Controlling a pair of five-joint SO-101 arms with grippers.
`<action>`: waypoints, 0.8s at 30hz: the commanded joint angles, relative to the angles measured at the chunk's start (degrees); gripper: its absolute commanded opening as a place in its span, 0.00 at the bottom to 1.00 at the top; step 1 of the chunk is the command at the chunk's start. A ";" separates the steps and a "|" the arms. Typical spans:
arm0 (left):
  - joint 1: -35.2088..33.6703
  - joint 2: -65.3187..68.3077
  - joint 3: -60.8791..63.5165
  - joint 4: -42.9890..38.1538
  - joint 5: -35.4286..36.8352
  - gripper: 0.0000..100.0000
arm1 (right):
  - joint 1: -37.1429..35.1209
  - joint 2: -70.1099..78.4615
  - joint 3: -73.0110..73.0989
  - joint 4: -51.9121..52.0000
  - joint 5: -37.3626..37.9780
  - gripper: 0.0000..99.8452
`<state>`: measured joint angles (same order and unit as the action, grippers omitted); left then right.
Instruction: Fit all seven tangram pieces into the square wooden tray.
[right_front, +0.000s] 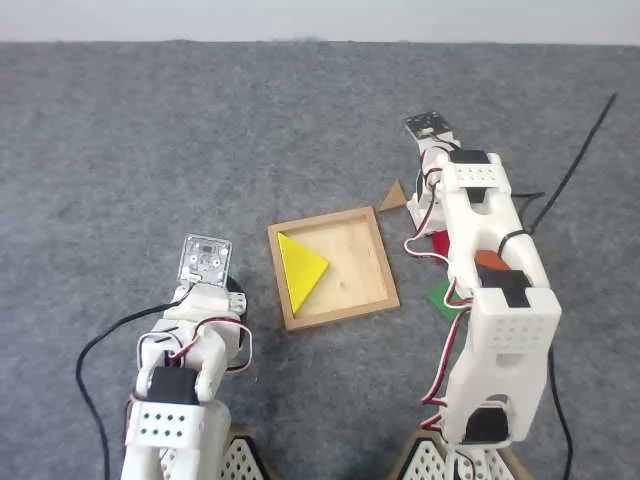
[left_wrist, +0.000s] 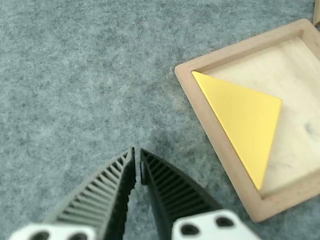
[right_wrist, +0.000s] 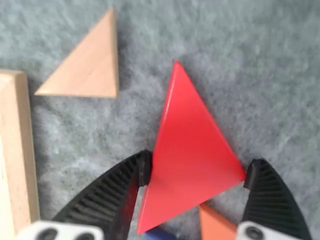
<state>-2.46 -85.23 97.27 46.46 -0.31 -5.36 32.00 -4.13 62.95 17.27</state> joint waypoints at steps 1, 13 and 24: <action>-0.18 -0.79 -0.48 0.26 0.35 0.02 | -0.04 1.45 -5.89 3.03 1.41 0.31; -0.26 -0.79 -0.48 0.26 0.35 0.02 | 1.45 1.54 -4.75 6.81 -4.57 0.31; -0.26 -0.79 -0.48 0.26 0.35 0.02 | 1.10 1.10 -4.57 9.45 -8.09 0.12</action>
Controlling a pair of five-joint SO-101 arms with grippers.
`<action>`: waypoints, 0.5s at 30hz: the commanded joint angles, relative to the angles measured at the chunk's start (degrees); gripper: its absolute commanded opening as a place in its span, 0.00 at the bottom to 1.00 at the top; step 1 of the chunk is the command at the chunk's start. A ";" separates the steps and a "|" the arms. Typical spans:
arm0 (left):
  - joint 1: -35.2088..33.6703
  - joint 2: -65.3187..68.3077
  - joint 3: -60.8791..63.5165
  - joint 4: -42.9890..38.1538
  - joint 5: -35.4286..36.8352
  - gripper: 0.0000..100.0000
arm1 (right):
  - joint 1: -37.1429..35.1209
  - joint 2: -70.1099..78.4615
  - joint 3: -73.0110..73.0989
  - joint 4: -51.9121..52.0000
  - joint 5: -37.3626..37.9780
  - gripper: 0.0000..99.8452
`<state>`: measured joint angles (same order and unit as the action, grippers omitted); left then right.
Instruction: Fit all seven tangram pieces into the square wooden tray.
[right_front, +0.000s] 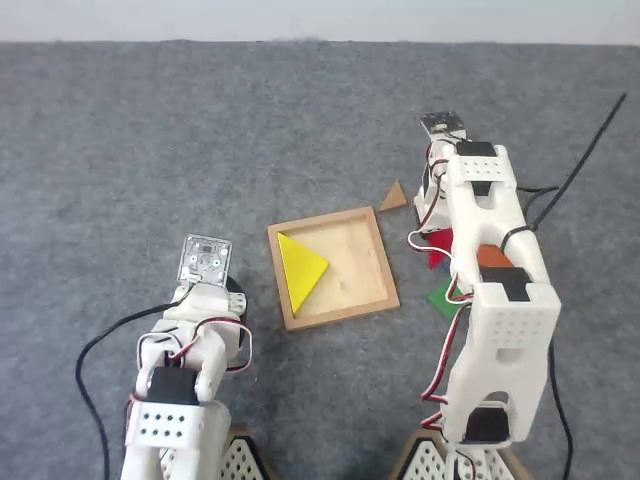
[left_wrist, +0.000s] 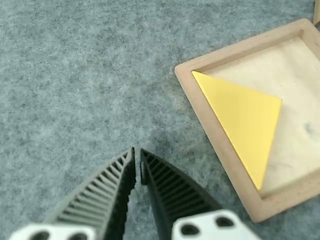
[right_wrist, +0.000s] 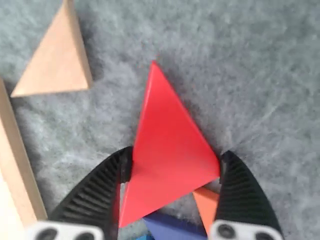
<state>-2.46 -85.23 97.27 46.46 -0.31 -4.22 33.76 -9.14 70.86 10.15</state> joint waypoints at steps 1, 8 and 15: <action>-0.26 -0.79 -0.48 0.26 0.35 0.02 | 0.04 -0.92 0.35 1.63 -1.14 0.13; -0.26 -0.79 -0.48 0.26 0.35 0.02 | -1.01 -7.78 1.23 1.80 -4.66 0.15; -0.26 -0.79 -0.48 0.26 0.35 0.02 | -2.42 -19.65 13.63 -4.62 -4.57 0.15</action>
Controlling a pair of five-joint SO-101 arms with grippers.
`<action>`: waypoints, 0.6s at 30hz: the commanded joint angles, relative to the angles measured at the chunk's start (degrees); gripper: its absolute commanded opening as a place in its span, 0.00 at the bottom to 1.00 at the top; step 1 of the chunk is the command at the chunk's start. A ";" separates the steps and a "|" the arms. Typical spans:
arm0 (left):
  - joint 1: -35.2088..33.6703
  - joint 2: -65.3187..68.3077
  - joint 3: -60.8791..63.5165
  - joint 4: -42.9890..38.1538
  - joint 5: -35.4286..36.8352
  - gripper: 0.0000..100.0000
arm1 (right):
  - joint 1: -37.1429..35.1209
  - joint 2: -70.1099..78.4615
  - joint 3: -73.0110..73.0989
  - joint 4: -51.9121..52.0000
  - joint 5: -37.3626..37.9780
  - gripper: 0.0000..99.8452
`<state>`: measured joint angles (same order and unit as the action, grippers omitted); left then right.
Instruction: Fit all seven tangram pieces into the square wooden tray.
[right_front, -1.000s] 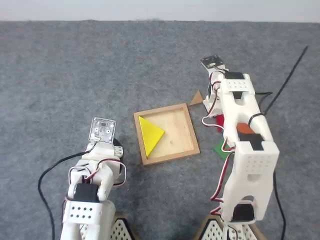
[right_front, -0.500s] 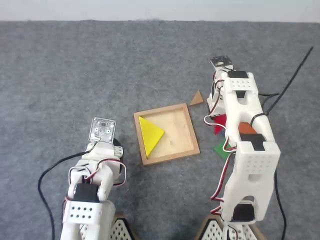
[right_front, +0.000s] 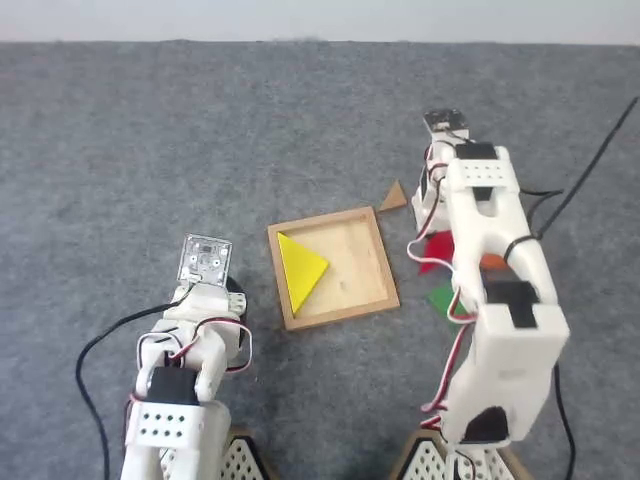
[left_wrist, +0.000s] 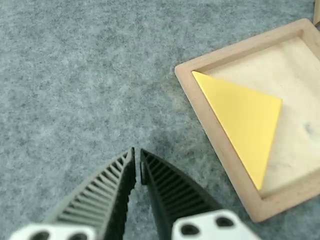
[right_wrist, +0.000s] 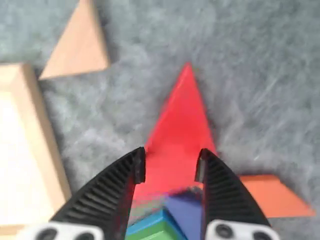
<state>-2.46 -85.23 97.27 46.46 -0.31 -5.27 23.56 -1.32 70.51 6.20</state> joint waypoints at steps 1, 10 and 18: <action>-0.26 -0.79 -0.48 0.26 0.35 0.02 | -1.71 -11.03 8.09 -5.32 -0.62 0.15; -0.26 -0.79 -0.48 0.26 0.35 0.02 | -0.84 -16.57 20.75 -13.41 -6.51 0.37; -0.26 -0.79 -0.48 0.26 0.35 0.02 | -0.66 -7.96 14.15 -15.52 -8.00 0.40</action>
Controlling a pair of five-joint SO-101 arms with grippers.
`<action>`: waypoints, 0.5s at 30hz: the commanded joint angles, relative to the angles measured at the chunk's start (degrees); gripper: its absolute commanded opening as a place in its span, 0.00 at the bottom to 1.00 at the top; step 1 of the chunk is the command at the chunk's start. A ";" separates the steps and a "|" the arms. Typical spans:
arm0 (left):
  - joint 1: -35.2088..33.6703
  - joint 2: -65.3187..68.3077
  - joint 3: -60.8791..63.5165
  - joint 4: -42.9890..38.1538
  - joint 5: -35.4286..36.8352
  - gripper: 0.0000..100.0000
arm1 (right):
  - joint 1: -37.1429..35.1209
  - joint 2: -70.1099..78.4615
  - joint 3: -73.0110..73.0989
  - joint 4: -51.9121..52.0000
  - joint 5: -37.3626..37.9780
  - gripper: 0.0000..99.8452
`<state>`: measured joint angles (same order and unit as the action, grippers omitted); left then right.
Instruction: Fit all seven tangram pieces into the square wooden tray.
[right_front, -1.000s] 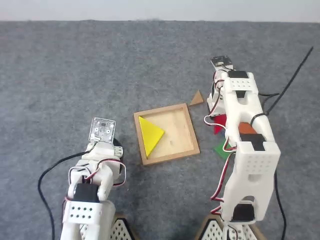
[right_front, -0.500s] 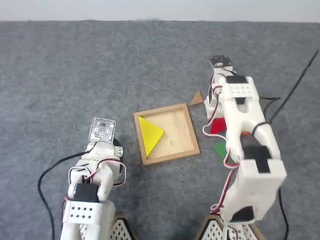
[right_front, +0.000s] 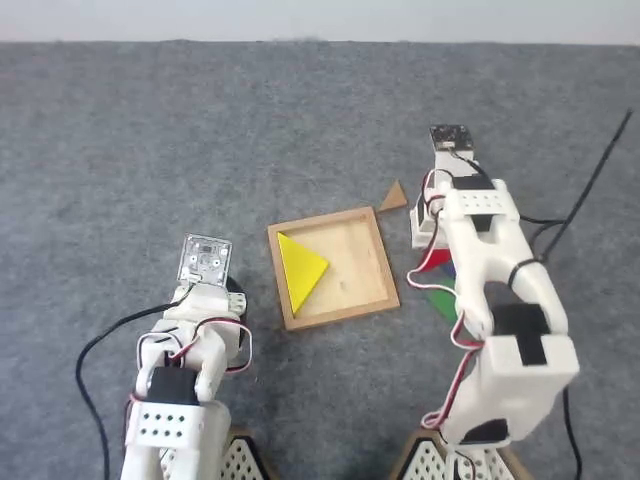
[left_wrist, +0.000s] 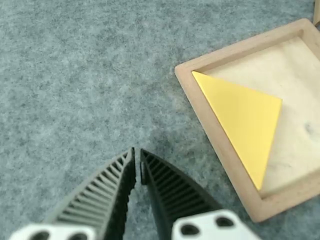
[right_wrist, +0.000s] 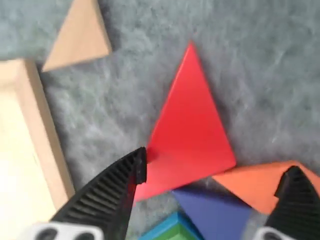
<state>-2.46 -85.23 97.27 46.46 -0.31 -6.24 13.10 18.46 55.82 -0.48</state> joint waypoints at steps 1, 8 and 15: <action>-0.26 -0.79 -0.48 0.26 0.35 0.02 | 0.13 3.91 -6.68 -0.31 -1.23 0.40; -0.26 -0.79 -0.48 0.26 0.35 0.02 | -1.89 11.74 -13.98 6.11 -1.49 0.32; -0.26 -0.79 -0.48 0.26 0.35 0.02 | -1.71 12.53 -15.03 7.34 -1.67 0.26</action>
<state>-2.46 -85.23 97.27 46.46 -0.31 -7.21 25.49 5.45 62.42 -1.36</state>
